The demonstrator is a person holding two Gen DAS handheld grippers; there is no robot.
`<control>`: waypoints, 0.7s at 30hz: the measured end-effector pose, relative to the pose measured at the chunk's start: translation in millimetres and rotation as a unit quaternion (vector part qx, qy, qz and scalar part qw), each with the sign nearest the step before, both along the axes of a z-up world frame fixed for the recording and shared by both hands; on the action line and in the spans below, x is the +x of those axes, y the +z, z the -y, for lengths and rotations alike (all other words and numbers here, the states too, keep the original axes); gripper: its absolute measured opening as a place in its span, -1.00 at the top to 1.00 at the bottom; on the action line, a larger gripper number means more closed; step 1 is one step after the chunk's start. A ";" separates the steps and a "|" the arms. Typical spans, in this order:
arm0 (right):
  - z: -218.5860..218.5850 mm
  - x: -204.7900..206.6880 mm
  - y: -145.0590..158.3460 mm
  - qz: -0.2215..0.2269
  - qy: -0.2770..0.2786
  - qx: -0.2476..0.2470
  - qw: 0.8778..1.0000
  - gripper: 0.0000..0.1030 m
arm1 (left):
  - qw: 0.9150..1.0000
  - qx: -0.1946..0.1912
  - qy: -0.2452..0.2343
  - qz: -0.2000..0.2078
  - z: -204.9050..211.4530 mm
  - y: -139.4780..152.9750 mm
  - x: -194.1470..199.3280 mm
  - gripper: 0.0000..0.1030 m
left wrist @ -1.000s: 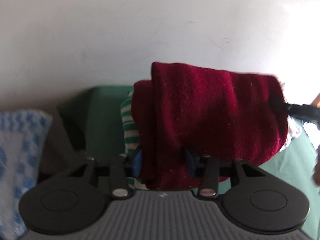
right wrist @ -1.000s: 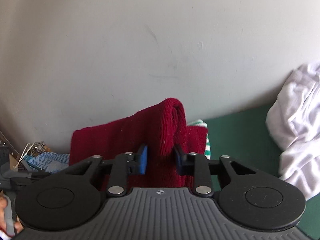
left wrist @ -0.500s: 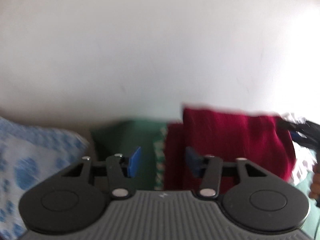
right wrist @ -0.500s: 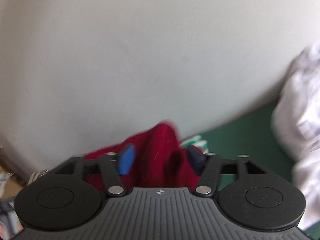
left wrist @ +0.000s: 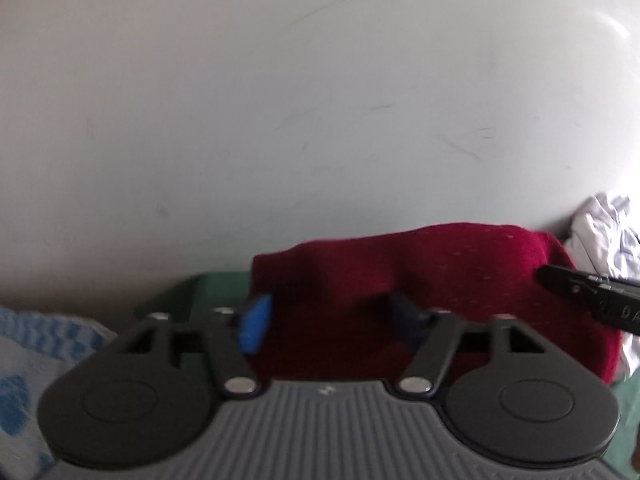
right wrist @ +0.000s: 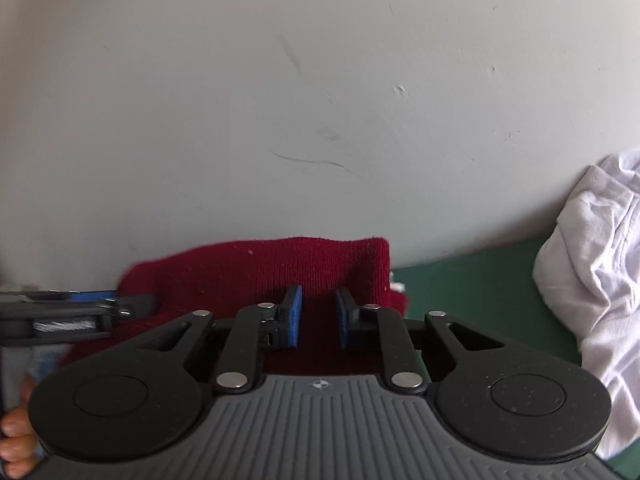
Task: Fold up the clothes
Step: 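Lower the red sweater onto the folded striped shirt and open both grippers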
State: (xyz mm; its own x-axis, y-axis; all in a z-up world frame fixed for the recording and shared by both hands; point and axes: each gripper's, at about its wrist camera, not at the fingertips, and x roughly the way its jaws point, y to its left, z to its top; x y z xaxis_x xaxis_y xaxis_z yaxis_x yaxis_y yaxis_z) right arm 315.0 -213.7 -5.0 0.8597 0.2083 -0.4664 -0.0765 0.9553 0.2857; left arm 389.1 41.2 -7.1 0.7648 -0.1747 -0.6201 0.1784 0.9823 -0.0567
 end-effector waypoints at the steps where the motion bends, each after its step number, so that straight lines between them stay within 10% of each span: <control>1: 3.4 4.8 -3.5 -0.003 -0.004 0.012 1.000 0.65 | 1.000 -0.002 0.005 -0.005 -1.5 -5.5 5.4 -0.87; 12: 4.1 -5.7 21.4 0.015 0.015 -0.004 1.000 0.50 | 1.000 0.016 0.017 0.012 7.3 10.1 -8.2 -0.78; 16: -3.5 -56.6 54.5 0.056 -0.001 -0.028 0.998 -0.26 | 0.997 0.048 0.036 0.056 6.8 44.7 -43.3 -0.99; 21: -28.0 -133.5 59.6 0.024 -0.012 -0.083 0.996 -0.70 | 0.994 0.055 0.066 0.066 6.2 75.8 -99.1 -0.99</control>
